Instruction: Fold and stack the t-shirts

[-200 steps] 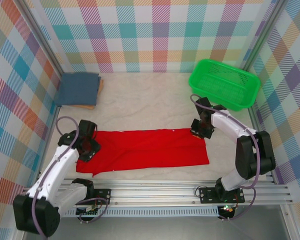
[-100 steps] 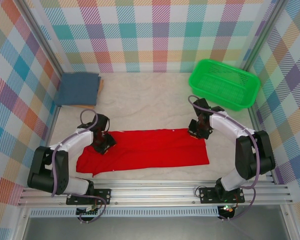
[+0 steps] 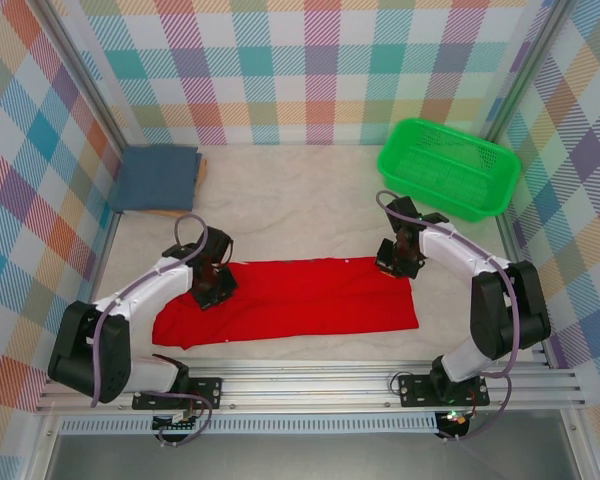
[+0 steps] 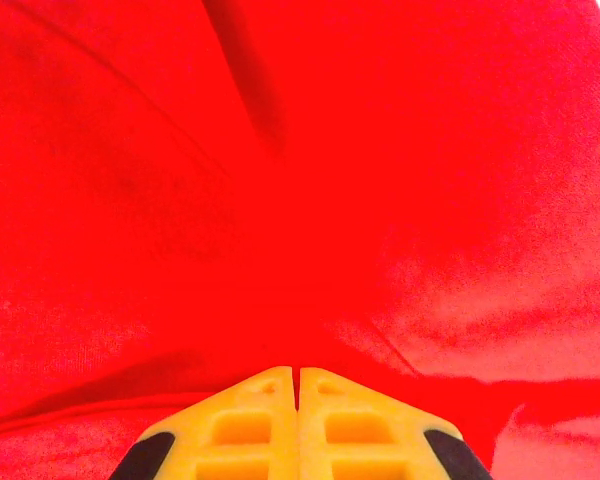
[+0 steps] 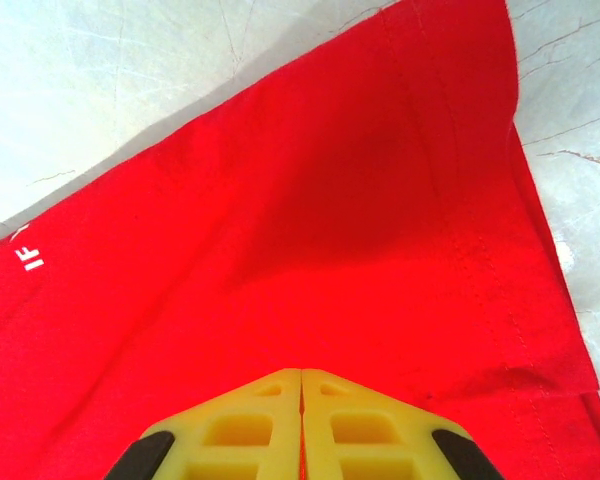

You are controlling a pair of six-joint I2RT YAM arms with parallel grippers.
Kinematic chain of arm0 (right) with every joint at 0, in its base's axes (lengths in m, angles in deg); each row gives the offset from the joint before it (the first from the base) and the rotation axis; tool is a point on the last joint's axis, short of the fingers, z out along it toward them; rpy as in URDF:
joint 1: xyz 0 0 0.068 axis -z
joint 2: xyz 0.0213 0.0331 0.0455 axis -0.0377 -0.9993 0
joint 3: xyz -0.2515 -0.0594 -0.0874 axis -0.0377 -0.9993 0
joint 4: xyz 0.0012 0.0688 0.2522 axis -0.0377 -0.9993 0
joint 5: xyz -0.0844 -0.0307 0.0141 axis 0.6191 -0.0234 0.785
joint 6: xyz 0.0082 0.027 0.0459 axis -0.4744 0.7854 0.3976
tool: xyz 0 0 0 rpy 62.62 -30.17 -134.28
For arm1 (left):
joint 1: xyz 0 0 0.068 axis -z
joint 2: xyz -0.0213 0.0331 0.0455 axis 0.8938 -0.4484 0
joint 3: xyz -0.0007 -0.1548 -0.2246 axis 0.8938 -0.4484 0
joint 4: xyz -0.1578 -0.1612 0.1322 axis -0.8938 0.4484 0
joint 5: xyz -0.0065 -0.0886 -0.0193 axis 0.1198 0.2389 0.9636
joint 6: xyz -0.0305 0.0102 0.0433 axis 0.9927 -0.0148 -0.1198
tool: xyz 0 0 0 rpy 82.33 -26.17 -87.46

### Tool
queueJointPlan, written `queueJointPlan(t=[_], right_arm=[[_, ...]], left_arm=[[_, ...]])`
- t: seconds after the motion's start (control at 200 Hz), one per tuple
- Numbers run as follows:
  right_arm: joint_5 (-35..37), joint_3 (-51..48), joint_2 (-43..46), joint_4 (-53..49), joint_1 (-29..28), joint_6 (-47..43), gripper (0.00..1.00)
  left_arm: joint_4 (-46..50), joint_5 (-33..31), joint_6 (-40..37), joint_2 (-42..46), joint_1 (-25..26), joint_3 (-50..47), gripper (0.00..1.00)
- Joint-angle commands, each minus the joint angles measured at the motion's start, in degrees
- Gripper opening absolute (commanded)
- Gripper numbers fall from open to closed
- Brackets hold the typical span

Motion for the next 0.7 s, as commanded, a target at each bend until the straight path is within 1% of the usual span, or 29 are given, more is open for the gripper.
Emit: queueJointPlan(t=[0.0,0.235,0.39,0.435,0.47,0.5,0.54,0.6,0.65,0.695], right_arm=[[0.1,-0.7,0.2,-0.1,0.0,0.5,0.08],[0.3,-1.0,0.3,-0.4,0.0,0.4,0.08],[0.2,-1.2,0.5,-0.3,0.1,0.5,0.08],[0.3,-1.2,0.5,-0.3,0.0,0.5,0.08],[0.4,-1.2,0.4,-0.3,0.0,0.4,0.08],[0.3,-1.2,0.3,-0.4,0.1,0.4,0.08],[0.3,-1.2,0.2,-0.4,0.1,0.4,0.08],[0.3,-1.3,0.1,-0.4,0.0,0.3,0.08],[0.5,-1.3,0.2,-0.3,0.1,0.3,0.08],[0.5,-1.3,0.1,-0.2,0.2,0.3,0.09]], left_arm=[[6.0,-1.7,0.8,2.5,3.2,0.9,0.03],[9.5,-2.4,2.3,3.0,11.5,1.6,0.02],[7.8,0.7,2.9,0.3,16.3,1.1,0.05],[7.2,1.2,3.4,-0.6,17.9,1.1,0.08],[7.0,1.7,3.9,-1.2,18.7,1.1,0.13],[6.8,2.5,4.3,-1.9,19.2,1.1,0.22],[6.4,3.9,4.4,-2.3,19.2,1.2,0.35],[6.1,5.2,4.2,-1.8,19.2,2.1,0.5],[6.8,4.6,3.4,-0.7,18.9,3.8,0.58],[8.8,3.5,2.4,0.0,17.1,5.9,0.6]])
